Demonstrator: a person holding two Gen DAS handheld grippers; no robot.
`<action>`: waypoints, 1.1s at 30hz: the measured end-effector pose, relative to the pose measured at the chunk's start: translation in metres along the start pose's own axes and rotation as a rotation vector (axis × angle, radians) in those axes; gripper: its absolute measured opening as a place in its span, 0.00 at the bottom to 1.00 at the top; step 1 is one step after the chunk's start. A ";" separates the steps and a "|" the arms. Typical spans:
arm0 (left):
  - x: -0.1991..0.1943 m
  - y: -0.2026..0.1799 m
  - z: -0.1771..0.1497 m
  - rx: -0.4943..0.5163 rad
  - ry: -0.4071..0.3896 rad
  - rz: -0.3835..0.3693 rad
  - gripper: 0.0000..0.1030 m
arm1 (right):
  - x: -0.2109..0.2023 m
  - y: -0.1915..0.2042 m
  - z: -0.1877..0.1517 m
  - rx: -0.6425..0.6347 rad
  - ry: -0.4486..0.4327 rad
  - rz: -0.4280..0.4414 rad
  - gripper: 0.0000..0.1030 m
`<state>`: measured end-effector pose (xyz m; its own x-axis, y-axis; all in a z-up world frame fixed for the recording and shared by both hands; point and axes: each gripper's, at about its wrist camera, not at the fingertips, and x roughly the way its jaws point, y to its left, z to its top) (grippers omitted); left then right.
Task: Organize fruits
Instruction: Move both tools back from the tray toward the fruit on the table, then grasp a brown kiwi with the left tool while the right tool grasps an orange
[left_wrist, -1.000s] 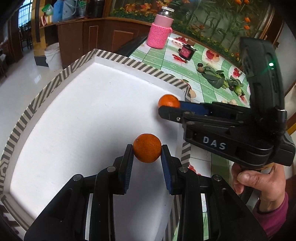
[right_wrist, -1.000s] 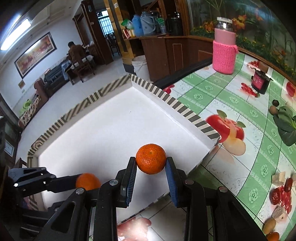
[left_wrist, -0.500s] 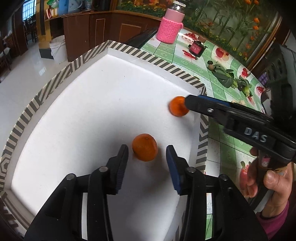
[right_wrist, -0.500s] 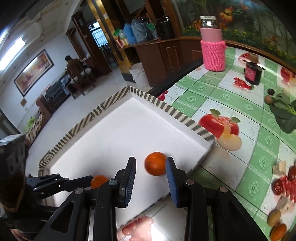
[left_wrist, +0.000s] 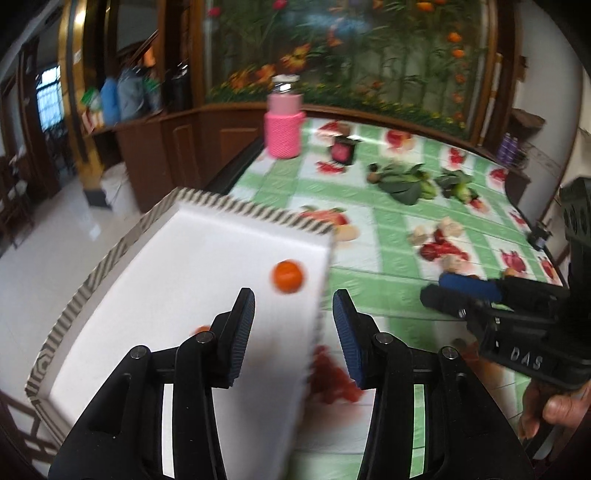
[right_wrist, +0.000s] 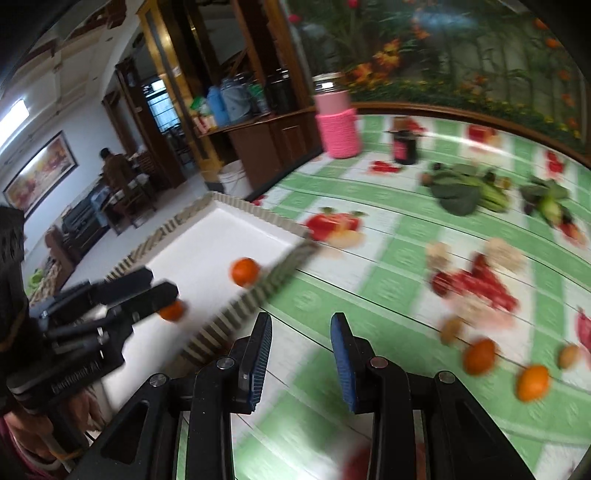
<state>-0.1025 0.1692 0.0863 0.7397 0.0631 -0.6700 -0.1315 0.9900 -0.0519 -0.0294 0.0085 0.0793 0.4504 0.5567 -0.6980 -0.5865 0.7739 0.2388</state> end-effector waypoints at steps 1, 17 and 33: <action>0.000 -0.009 0.000 0.012 -0.004 -0.011 0.43 | -0.008 -0.008 -0.005 0.011 -0.006 -0.025 0.31; 0.037 -0.107 -0.005 0.110 0.067 -0.203 0.42 | -0.077 -0.122 -0.074 0.206 -0.027 -0.258 0.31; 0.100 -0.144 0.007 0.159 0.196 -0.330 0.42 | -0.065 -0.137 -0.077 0.222 -0.008 -0.245 0.31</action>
<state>-0.0050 0.0340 0.0321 0.5834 -0.2708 -0.7657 0.2067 0.9612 -0.1824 -0.0299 -0.1572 0.0396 0.5653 0.3476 -0.7480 -0.2994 0.9315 0.2065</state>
